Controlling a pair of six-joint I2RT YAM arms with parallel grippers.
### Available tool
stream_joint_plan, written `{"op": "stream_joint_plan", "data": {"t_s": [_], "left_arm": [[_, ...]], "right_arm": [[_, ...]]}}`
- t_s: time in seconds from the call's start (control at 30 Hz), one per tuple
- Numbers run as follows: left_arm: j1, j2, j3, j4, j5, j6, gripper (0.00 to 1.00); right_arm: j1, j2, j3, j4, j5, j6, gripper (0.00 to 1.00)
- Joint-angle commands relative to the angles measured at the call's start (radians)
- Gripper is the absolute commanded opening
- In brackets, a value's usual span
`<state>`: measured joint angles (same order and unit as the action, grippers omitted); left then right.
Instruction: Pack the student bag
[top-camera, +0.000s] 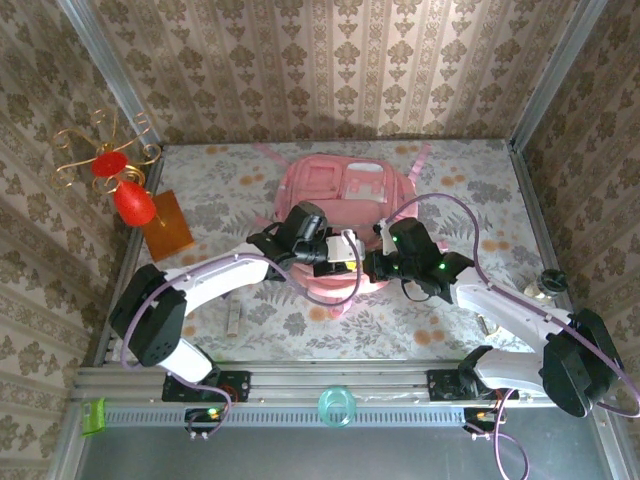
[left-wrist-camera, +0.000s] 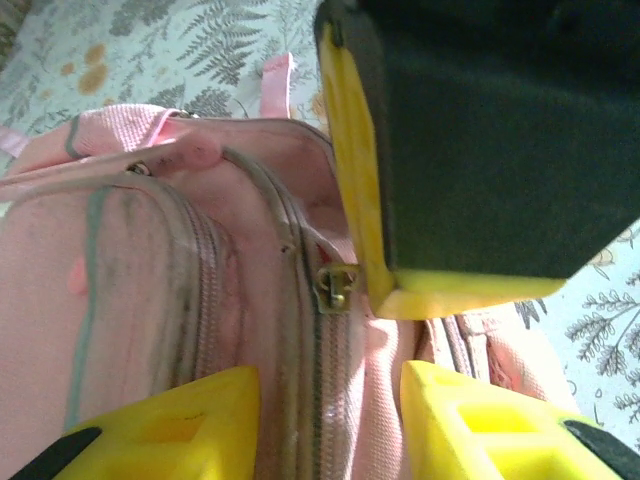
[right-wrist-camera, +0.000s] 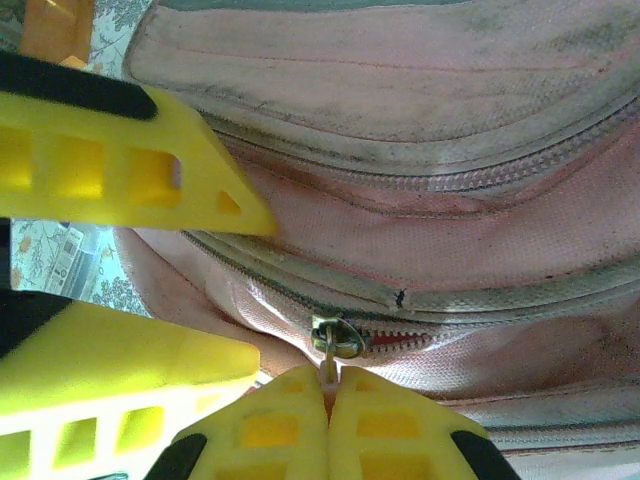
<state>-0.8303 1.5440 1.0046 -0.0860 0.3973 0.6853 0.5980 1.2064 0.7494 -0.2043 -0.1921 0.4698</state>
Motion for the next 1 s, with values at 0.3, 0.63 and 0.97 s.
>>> {"op": "stream_joint_plan", "data": {"t_s": [0.3,0.63,0.97], "left_arm": [[0.005,0.09,0.049,-0.062,-0.038,0.054,0.29],[0.07,0.025,-0.027,0.011,0.007,0.063,0.0],[0.125,-0.059,-0.086,0.032,0.015,0.088,0.0]], "right_arm": [[0.015,-0.025,0.011,0.095,-0.042,0.024,0.0],[0.005,-0.029,0.038,-0.131,0.181,-0.019,0.0],[0.002,-0.005,0.141,-0.377,0.481,-0.035,0.0]]}}
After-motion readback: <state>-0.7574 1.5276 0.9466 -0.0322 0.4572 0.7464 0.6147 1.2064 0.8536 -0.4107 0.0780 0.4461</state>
